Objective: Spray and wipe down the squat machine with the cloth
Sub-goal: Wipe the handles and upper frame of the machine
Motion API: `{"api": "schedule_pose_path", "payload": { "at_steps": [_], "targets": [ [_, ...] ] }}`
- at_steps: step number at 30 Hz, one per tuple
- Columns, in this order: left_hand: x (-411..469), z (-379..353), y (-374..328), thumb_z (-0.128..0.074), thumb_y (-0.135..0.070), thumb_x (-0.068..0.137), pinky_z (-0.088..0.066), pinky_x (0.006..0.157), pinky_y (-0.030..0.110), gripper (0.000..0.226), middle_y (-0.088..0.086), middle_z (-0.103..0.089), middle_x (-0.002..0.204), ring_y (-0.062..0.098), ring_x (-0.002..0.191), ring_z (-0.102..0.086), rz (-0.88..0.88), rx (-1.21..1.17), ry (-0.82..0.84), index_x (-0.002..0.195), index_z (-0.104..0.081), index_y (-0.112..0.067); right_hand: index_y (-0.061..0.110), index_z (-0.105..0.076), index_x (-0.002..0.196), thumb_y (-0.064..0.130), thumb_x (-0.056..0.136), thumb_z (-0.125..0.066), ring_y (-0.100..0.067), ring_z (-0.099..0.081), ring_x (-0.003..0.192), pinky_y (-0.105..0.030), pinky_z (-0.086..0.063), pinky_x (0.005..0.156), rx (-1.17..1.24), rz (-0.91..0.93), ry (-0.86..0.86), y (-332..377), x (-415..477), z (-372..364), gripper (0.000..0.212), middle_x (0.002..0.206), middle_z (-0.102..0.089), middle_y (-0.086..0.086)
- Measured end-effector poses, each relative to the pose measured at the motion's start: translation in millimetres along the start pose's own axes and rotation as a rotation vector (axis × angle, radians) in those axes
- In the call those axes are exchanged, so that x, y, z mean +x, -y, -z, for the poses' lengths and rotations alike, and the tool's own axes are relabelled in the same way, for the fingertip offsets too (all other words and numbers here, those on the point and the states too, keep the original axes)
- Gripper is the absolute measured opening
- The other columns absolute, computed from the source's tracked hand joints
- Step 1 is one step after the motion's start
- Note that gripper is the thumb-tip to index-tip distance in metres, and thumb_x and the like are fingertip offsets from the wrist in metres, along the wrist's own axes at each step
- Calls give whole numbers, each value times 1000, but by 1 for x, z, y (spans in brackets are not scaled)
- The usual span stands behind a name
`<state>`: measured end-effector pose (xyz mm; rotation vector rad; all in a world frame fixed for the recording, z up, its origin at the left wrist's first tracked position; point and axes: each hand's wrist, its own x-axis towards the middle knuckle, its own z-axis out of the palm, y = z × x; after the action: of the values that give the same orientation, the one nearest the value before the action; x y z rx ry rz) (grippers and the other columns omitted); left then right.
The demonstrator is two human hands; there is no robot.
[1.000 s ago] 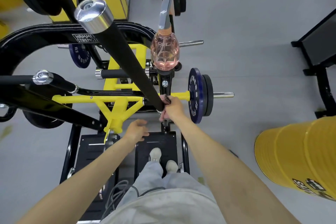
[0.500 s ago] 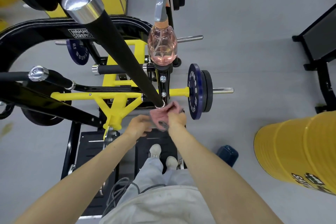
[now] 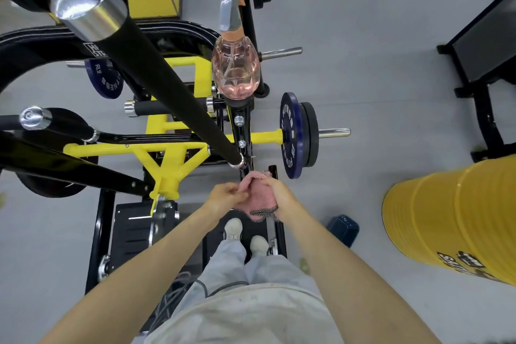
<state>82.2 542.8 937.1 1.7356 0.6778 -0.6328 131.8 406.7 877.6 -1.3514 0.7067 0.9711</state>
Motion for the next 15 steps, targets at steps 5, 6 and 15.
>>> {"api": "schedule_pose_path", "payload": {
  "at_steps": [5, 6, 15],
  "targets": [
    [3, -14, 4, -50, -20, 97, -34, 56, 27, 29, 2, -56, 70, 22, 74, -51, -145, 362, -153, 71, -57, -10, 11, -67, 113, 62, 71, -63, -33, -66, 103, -51, -48, 97, 131, 3, -8, -14, 1, 17, 66, 112, -68, -20],
    [1, -19, 2, -46, -23, 99, -34, 57, 27, 30, 1, -56, 72, 21, 75, -51, -161, 365, -142, 74, -57, -12, 12, -67, 110, 55, 73, -65, -33, -66, 101, -50, -50, 95, 104, 17, -48, -13, -5, 19, 57, 113, -67, -19],
    [-12, -34, -7, -54, -34, 96, -44, 59, 9, 28, -10, -60, 99, -3, 84, -55, -33, -158, 35, 117, -50, -16, 10, -62, 94, 16, 91, -63, -25, -64, 94, -44, -55, 83, -6, 113, 116, 4, -46, 28, 7, 95, -67, -11]
  ]
}}
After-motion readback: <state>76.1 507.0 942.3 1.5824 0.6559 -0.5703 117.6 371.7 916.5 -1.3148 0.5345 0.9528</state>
